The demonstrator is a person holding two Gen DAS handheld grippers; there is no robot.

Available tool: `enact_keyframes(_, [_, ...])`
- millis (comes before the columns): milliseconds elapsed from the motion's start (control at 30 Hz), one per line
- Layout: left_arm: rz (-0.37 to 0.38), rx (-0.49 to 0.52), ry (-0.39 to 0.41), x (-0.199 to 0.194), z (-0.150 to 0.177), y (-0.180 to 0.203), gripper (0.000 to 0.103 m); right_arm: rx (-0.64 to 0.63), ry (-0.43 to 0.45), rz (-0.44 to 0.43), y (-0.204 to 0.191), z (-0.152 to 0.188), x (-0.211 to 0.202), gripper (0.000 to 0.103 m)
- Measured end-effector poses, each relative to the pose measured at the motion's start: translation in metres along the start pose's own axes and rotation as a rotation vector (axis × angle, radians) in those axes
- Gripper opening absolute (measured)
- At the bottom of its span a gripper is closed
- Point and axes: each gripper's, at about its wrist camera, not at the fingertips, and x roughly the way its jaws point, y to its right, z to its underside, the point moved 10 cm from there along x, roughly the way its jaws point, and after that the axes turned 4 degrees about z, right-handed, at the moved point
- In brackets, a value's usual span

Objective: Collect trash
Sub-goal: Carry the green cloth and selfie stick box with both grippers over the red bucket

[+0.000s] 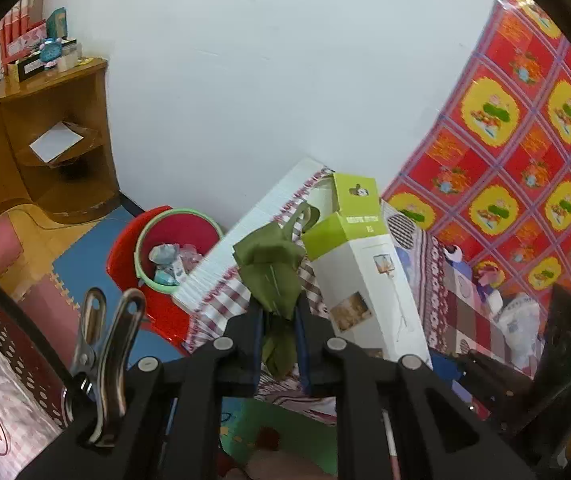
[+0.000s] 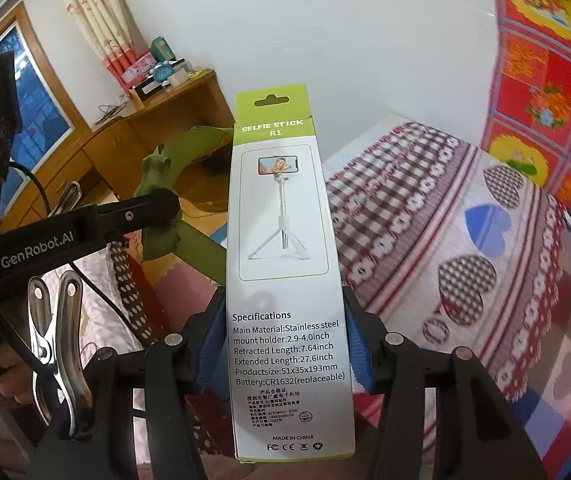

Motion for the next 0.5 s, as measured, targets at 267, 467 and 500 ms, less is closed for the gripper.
enact_keyframes(267, [-0.036, -0.025, 0.010, 0.012, -0.031, -0.035, 0.014, -0.013, 0.002, -0.022, -0.012, -0.035, 0.030, 0.054])
enact_keyframes(467, [-0.067, -0.038, 0.020, 0.027, -0.065, -0.063, 0.014, -0.005, -0.006, -0.038, -0.014, -0.070, 0.058, 0.054])
enact_keyframes(500, [-0.066, -0.045, 0.023, 0.030, -0.072, -0.067, 0.014, -0.010, -0.005, -0.040, -0.014, -0.078, 0.063, 0.054])
